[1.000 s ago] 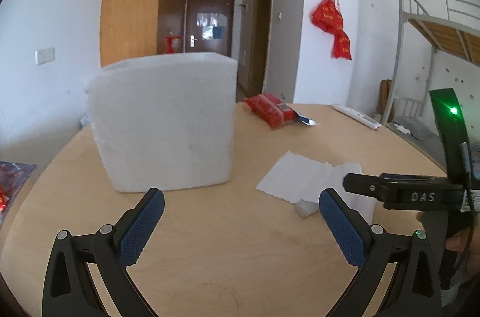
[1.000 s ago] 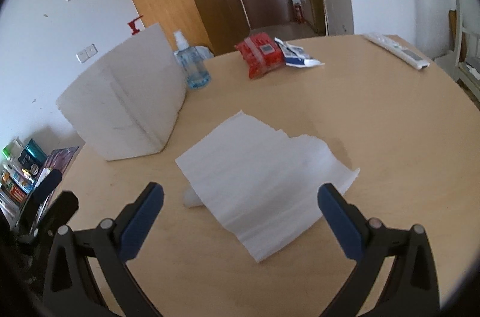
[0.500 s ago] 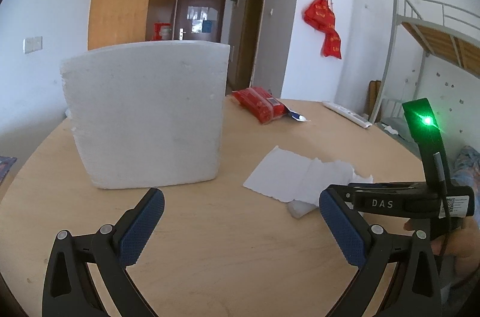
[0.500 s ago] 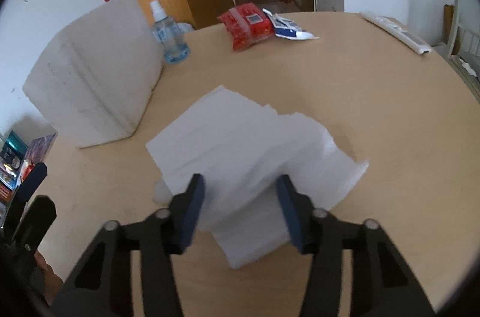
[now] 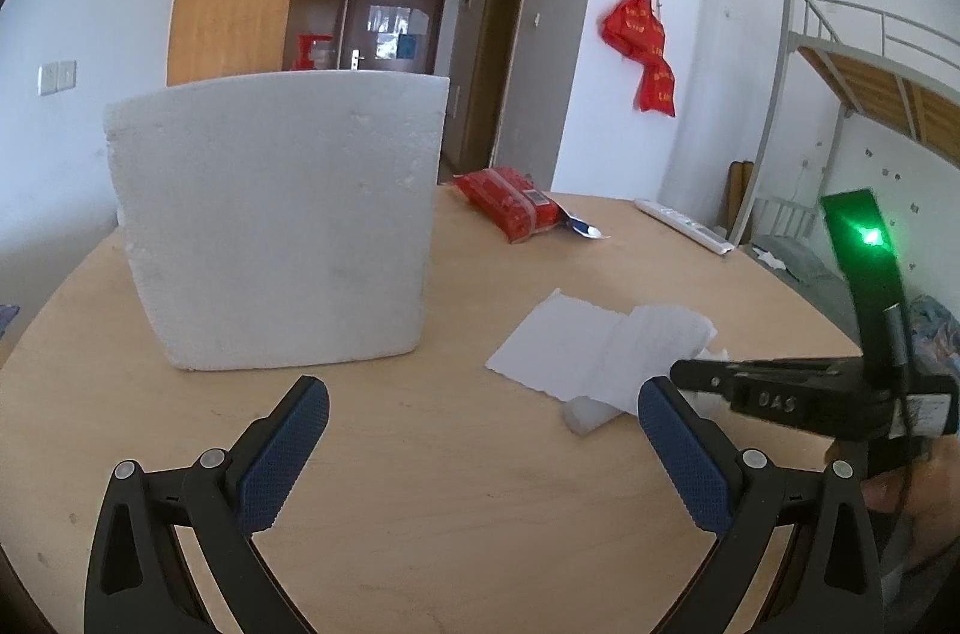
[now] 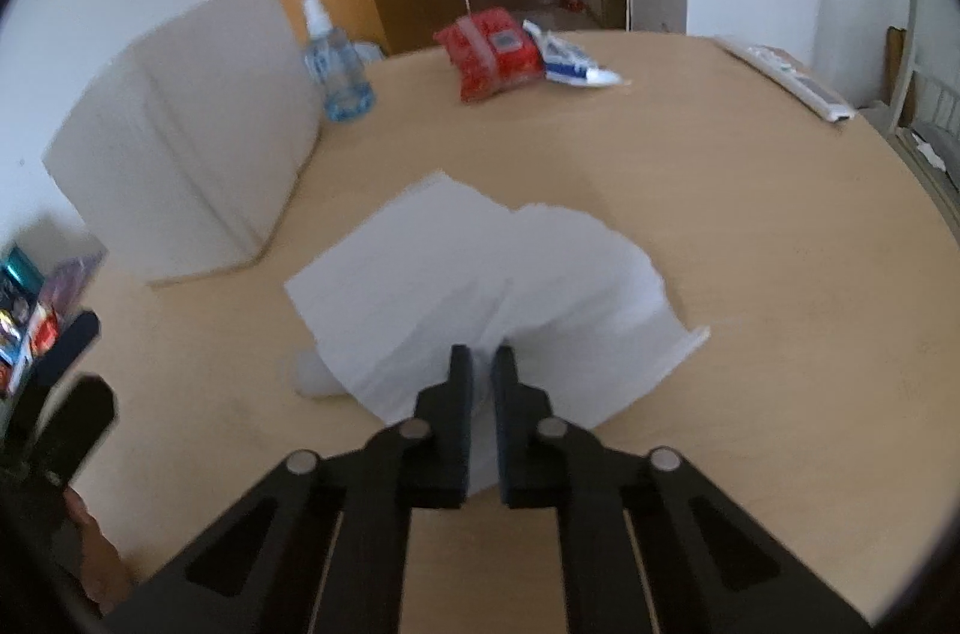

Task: Organize soft objects
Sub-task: 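Lift the white tissue paper with the right gripper, then close the left gripper on the grey foam roll while the right gripper holds the tissue aloft, then carry the grey foam roll and white tissue paper over the white foam box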

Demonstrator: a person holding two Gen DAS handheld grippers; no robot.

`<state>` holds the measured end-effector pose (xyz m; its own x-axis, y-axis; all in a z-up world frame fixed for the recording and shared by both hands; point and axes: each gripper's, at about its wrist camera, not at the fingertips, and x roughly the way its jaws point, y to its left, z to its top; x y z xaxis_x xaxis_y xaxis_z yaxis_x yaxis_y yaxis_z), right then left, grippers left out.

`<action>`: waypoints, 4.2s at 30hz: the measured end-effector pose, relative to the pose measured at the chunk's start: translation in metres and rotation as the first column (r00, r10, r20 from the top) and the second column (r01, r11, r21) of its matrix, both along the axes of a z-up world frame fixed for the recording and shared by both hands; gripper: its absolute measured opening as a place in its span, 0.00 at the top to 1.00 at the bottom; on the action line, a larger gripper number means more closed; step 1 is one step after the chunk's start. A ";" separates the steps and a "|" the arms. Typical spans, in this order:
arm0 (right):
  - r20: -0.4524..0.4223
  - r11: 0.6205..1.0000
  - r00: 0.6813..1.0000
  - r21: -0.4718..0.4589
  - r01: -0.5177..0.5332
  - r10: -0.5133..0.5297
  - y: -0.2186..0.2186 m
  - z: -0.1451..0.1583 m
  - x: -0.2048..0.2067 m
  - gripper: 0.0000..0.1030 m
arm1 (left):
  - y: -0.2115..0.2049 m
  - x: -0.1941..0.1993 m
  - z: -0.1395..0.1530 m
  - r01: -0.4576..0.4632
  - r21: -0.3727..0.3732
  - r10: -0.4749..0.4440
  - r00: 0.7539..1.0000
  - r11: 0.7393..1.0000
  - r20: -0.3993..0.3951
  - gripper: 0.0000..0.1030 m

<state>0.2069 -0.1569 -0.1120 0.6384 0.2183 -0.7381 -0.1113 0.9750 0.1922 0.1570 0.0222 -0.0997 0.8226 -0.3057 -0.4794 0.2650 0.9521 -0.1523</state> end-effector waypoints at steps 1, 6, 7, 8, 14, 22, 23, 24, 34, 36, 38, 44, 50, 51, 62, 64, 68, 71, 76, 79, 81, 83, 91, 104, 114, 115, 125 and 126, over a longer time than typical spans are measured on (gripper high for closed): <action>0.007 1.000 1.000 -0.005 -0.008 0.008 -0.001 0.003 -0.001 0.95 | 0.000 0.000 0.001 0.002 0.001 -0.002 1.000 1.000 0.002 0.00; 0.046 0.998 0.999 0.054 -0.022 0.019 -0.006 0.018 -0.008 0.95 | -0.003 -0.003 0.007 0.007 0.010 -0.007 1.000 1.000 0.025 0.00; 0.063 0.998 0.998 0.056 -0.017 0.013 -0.007 0.023 -0.010 0.95 | -0.004 -0.005 0.007 0.005 0.012 -0.005 1.000 1.000 0.030 0.00; 0.078 0.998 0.997 0.062 -0.012 0.007 -0.010 0.028 -0.011 0.95 | -0.003 -0.006 0.008 0.002 0.014 -0.002 0.999 1.000 0.036 0.00; 0.140 0.997 0.990 0.075 -0.001 -0.010 -0.023 0.055 -0.023 0.94 | -0.013 -0.006 0.012 0.043 0.019 -0.043 0.999 0.999 0.027 0.00; 0.213 0.994 0.975 0.102 0.044 -0.065 -0.052 0.079 -0.044 0.94 | -0.052 0.001 0.015 0.173 0.058 -0.173 0.985 0.983 -0.008 0.00; 0.217 0.993 0.974 0.105 0.050 -0.072 -0.054 0.080 -0.047 0.94 | -0.057 0.003 0.015 0.186 0.062 -0.186 0.983 0.981 -0.011 0.00; 0.222 0.992 0.971 0.109 0.059 -0.082 -0.058 0.081 -0.049 0.94 | -0.062 0.005 0.014 0.199 0.065 -0.198 0.980 0.978 -0.014 0.00; 0.250 0.985 0.961 0.153 0.081 -0.117 -0.085 0.081 -0.060 0.94 | -0.092 0.044 -0.002 0.333 0.070 -0.320 0.936 0.940 -0.149 0.00; 0.245 0.985 0.963 0.157 0.073 -0.110 -0.085 0.078 -0.057 0.94 | -0.090 0.053 -0.009 0.328 0.046 -0.314 0.929 0.943 -0.194 0.00; 0.242 0.984 0.965 0.163 0.066 -0.105 -0.087 0.076 -0.055 0.94 | -0.087 0.064 -0.017 0.307 0.021 -0.293 0.924 0.951 -0.245 0.03; 0.242 0.983 0.967 0.180 0.036 -0.080 -0.087 0.070 -0.049 0.94 | -0.090 0.079 -0.033 0.301 0.019 -0.276 0.896 0.953 -0.349 0.19; 0.242 0.982 0.968 0.186 0.022 -0.067 -0.090 0.068 -0.046 0.94 | -0.101 0.071 -0.035 0.317 0.093 -0.269 0.900 0.944 -0.342 0.29; 0.242 0.982 0.968 0.186 0.020 -0.065 -0.091 0.067 -0.046 0.94 | -0.105 0.068 -0.035 0.317 0.123 -0.261 0.904 0.940 -0.339 0.30; 0.260 0.982 0.964 0.187 0.011 -0.060 -0.092 0.074 -0.056 0.94 | -0.113 0.064 -0.037 0.315 0.303 -0.219 0.925 0.899 -0.312 0.72; 0.261 0.981 0.963 0.192 0.008 -0.058 -0.092 0.075 -0.057 0.94 | -0.115 0.063 -0.037 0.320 0.326 -0.221 0.926 0.890 -0.307 0.78; 0.268 0.981 0.961 0.192 0.011 -0.064 -0.091 0.077 -0.060 0.94 | -0.111 0.061 -0.029 0.311 0.295 -0.219 0.926 0.904 -0.307 0.90; 0.273 0.981 0.960 0.194 0.015 -0.068 -0.093 0.079 -0.061 0.94 | -0.108 0.059 -0.025 0.304 0.282 -0.221 0.931 0.910 -0.290 0.93; 0.278 0.981 0.958 0.191 0.019 -0.072 -0.093 0.080 -0.064 0.94 | -0.109 0.049 -0.006 0.294 0.272 -0.238 0.946 0.916 -0.222 0.95; 0.284 0.981 0.956 0.192 0.020 -0.075 -0.092 0.082 -0.066 0.94 | -0.111 0.046 0.003 0.296 0.271 -0.248 0.948 0.916 -0.198 0.95; 0.288 0.982 0.955 0.190 0.018 -0.074 -0.092 0.083 -0.067 0.94 | -0.114 0.049 0.001 0.320 0.296 -0.267 0.941 0.900 -0.207 0.95; 0.289 0.982 0.955 0.188 0.017 -0.071 -0.092 0.083 -0.068 0.94 | -0.111 0.055 -0.002 0.315 0.287 -0.257 0.941 0.905 -0.221 0.95; 0.293 0.980 0.953 0.195 0.025 -0.082 -0.094 0.085 -0.070 0.94 | -0.093 0.046 0.031 0.289 0.222 -0.258 0.953 0.931 -0.159 0.95; 0.335 0.983 0.941 0.185 -0.008 -0.056 -0.084 0.099 -0.077 0.94 | -0.080 0.011 0.083 0.208 0.218 -0.213 0.977 0.954 -0.003 0.95; 0.367 0.984 0.930 0.167 -0.067 0.001 -0.064 0.109 -0.087 0.94 | -0.057 -0.014 0.099 0.138 0.208 -0.149 0.988 0.968 0.039 0.95; 0.371 0.983 0.929 0.168 -0.076 0.008 -0.062 0.110 -0.087 0.94 | -0.052 -0.017 0.101 0.124 0.206 -0.136 0.990 0.971 0.043 0.95; 0.409 0.958 0.899 0.159 -0.238 0.155 -0.011 0.121 -0.084 0.94 | 0.008 -0.054 0.117 -0.050 0.181 0.032 0.994 0.982 0.102 0.95; 0.413 0.953 0.894 0.157 -0.260 0.176 -0.004 0.123 -0.083 0.94 | 0.015 -0.057 0.118 -0.072 0.176 0.054 0.993 0.982 0.102 0.95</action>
<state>0.1239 -0.1610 0.0106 0.7839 0.5029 -0.3642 -0.4233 0.8619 0.2791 0.0996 0.0376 0.0187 0.8827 -0.1682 -0.4389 0.2087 0.9769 0.0455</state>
